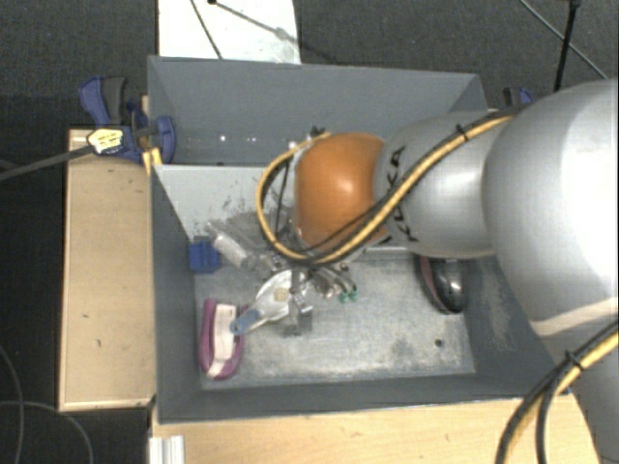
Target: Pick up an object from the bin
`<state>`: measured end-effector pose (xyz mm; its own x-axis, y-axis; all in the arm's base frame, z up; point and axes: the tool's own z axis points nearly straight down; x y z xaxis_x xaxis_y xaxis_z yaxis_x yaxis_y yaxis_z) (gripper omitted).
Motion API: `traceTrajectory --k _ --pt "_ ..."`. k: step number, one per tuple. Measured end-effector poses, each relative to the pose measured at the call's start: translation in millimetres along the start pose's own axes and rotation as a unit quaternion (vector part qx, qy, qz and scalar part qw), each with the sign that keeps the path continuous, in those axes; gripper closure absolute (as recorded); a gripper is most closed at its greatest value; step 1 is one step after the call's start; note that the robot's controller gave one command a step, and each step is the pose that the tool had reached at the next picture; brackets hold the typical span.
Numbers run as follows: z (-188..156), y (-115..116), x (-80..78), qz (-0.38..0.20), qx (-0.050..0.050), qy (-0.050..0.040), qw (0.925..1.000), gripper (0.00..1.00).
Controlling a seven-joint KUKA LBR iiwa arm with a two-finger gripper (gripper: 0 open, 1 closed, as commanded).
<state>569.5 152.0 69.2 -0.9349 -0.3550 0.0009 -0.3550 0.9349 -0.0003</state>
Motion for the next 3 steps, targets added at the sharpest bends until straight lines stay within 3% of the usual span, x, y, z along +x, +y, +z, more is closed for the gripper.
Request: traceTrajectory --k 1,2,3 --pt "-33 -1 -6.7 -0.134 0.0 -0.004 0.991 0.0" --pt "-31 4 -9.6 -0.272 0.0 -0.0043 0.9622 0.0" --pt "-1 3 -7.8 -0.36 0.0 -0.0013 0.9328 0.0"
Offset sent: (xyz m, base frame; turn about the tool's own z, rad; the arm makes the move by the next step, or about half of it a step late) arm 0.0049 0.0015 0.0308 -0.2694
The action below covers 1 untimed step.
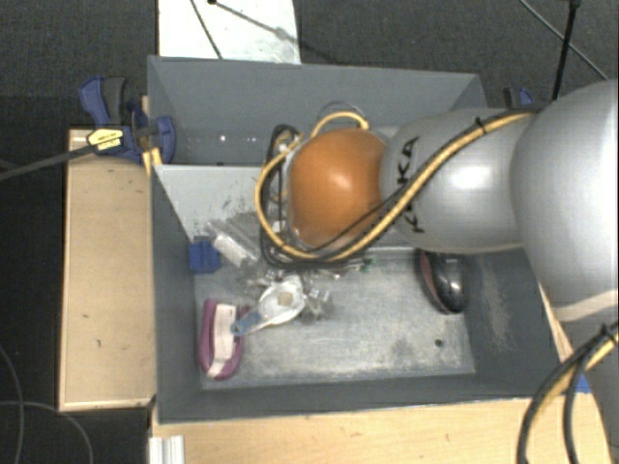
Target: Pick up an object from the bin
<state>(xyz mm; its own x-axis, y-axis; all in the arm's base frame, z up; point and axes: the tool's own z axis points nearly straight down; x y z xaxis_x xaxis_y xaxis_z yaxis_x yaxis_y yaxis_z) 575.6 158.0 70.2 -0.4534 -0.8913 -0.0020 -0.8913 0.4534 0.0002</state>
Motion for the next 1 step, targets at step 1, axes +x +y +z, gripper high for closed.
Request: traceTrajectory --k 1 --pt "-0.9 0.0 -0.9 0.005 -0.001 -0.0008 1.0 0.0"
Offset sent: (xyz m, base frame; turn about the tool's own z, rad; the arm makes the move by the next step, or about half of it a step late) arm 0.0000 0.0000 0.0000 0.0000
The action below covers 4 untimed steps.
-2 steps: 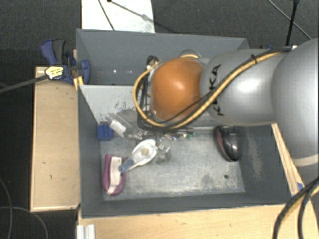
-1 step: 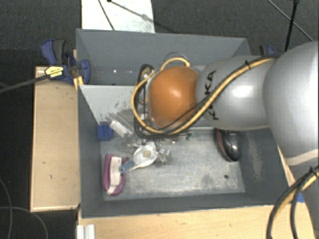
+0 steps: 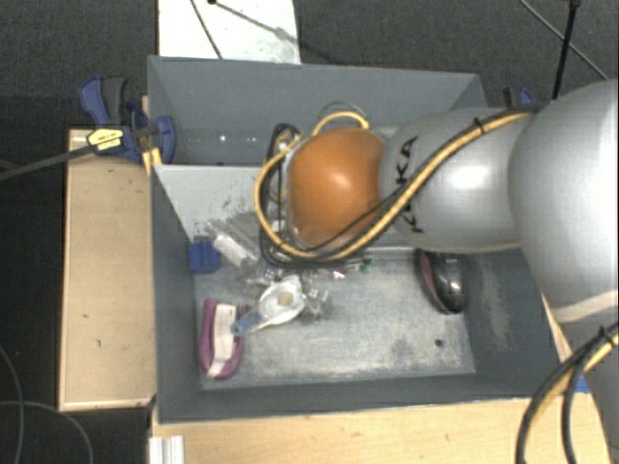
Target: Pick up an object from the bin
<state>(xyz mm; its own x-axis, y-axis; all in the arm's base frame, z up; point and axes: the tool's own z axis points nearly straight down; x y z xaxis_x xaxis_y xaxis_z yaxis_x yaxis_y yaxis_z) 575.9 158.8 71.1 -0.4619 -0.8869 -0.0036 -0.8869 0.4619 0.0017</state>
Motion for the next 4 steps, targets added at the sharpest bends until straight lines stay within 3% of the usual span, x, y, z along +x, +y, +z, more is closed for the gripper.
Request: traceTrajectory --k 1,2,3,4 --pt "0 0 0.0 0.002 0.0 0.0002 1.0 1.0" --pt "-65 -1 -2.0 0.007 0.004 -0.0017 1.0 1.0" --pt "-91 -2 -3.2 0.013 0.003 -0.0009 0.9999 1.0" --pt "-94 -2 -4.2 0.017 0.002 -0.0017 0.9998 1.0"
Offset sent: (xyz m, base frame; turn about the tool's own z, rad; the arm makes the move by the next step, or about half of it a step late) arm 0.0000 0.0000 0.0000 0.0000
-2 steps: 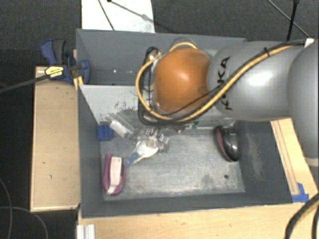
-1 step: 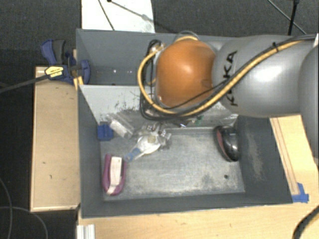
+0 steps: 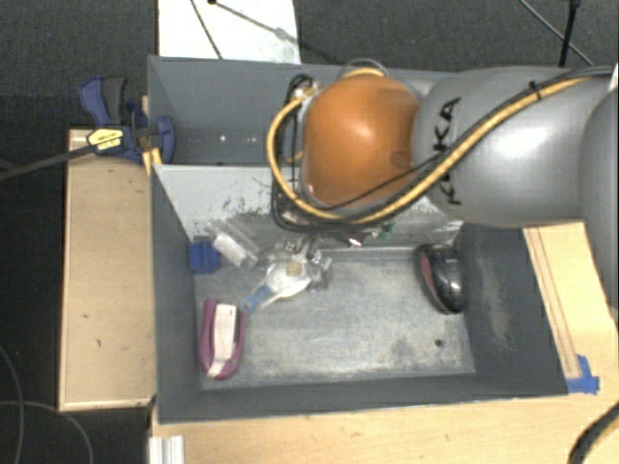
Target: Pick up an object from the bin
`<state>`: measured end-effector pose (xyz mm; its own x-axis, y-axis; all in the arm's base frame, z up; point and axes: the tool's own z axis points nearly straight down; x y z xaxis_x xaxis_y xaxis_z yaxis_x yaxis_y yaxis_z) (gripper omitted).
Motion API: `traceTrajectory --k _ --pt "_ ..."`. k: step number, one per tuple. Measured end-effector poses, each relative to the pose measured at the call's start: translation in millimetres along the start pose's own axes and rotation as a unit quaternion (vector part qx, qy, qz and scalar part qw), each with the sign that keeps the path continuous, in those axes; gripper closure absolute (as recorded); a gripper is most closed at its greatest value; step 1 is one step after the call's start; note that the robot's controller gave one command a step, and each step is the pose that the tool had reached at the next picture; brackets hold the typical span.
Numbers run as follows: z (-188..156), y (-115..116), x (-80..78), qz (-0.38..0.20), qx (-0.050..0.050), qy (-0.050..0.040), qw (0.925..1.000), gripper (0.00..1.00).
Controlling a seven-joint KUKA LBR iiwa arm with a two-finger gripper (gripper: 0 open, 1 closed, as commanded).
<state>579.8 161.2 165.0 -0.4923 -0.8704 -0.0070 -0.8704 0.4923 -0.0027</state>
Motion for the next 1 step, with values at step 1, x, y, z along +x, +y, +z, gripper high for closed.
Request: traceTrajectory --k 1 --pt "-18.6 -0.8 -1.3 0.004 0.001 0.0002 1.0 1.0"
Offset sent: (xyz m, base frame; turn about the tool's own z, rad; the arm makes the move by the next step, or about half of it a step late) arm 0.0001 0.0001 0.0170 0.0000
